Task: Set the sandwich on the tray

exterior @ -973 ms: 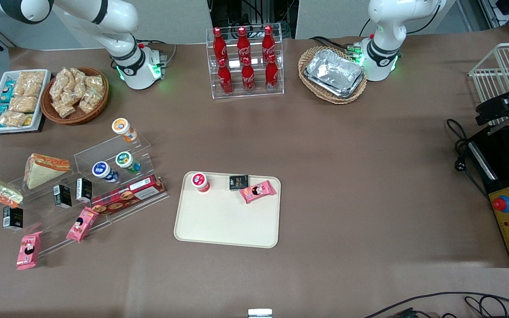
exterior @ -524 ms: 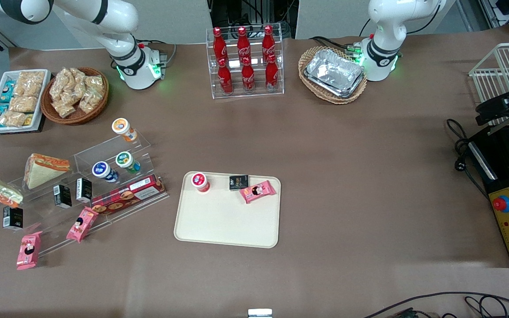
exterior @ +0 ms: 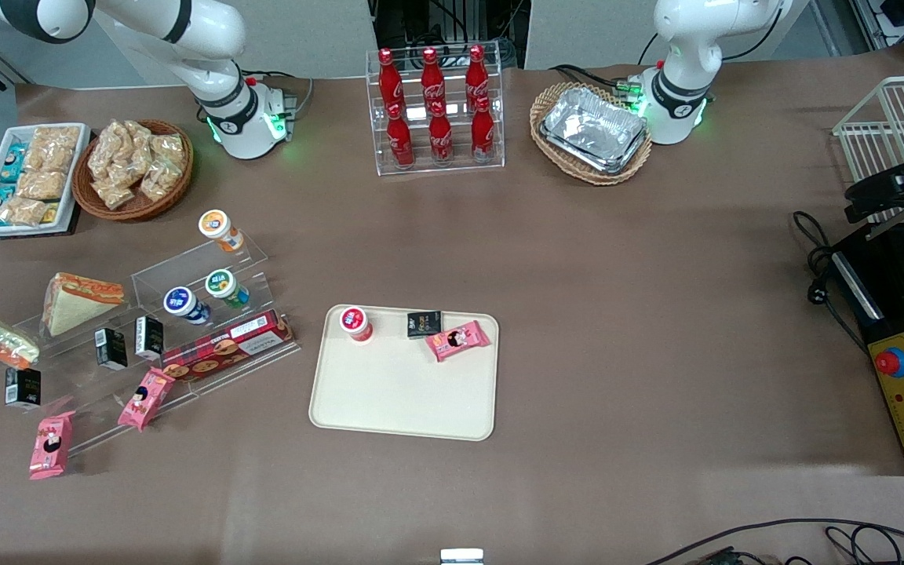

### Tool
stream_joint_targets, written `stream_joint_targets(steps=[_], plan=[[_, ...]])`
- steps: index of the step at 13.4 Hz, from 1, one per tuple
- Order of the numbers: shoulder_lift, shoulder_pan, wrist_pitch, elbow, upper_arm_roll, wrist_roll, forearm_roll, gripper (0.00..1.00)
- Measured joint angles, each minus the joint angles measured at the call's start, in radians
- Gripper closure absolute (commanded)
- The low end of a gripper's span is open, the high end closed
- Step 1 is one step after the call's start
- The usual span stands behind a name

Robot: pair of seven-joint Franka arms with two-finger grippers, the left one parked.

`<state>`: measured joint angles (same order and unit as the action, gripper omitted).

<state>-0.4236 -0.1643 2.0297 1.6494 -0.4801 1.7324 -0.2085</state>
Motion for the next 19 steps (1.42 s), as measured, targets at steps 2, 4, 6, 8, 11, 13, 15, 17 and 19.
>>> stream_joint_targets(steps=[2, 4, 6, 8, 11, 13, 15, 17, 19], plan=[[0.007, 0.005, -0.002, -0.029, 0.002, -0.02, -0.001, 0.81], [0.024, 0.017, -0.032, -0.065, 0.007, -0.044, -0.006, 0.81], [0.054, 0.049, -0.111, -0.103, 0.018, -0.088, -0.007, 0.81], [0.077, 0.109, -0.186, -0.139, 0.047, -0.161, -0.007, 0.81], [0.083, 0.254, -0.243, -0.168, 0.067, -0.31, -0.008, 0.81], [0.083, 0.36, -0.245, -0.17, 0.075, -0.417, -0.008, 0.81], [0.08, 0.485, -0.244, -0.171, 0.08, -0.567, -0.008, 0.8], [0.069, 0.602, -0.231, -0.174, 0.082, -0.692, -0.008, 0.8], [0.032, 0.702, -0.177, -0.177, 0.083, -0.771, -0.008, 0.73]])
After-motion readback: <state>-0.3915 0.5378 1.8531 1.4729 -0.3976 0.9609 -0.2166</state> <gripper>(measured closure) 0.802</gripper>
